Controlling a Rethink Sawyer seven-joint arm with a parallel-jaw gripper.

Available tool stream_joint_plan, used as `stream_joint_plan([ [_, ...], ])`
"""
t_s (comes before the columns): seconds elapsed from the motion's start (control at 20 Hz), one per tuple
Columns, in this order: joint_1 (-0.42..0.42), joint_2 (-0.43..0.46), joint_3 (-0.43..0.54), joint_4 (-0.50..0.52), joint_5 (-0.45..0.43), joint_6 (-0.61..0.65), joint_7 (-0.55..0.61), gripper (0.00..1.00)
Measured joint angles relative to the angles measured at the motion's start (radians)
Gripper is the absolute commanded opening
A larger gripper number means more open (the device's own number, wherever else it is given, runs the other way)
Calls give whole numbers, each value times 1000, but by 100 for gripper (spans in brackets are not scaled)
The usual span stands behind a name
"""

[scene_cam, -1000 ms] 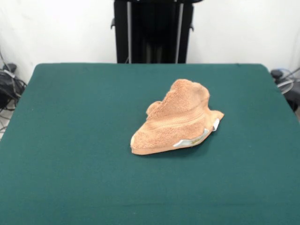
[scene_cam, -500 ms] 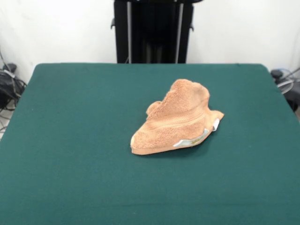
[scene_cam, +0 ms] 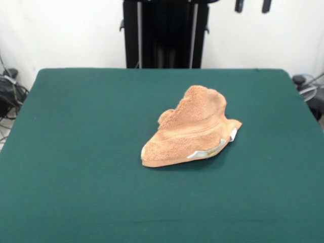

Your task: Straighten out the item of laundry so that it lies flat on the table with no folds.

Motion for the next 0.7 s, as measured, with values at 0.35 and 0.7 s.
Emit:
stream_joint_plan([
  [0.35,0,83,-12,-10,0,-59,0,100],
  [0.7,2,138,-62,-19,0,-103,0,100],
])
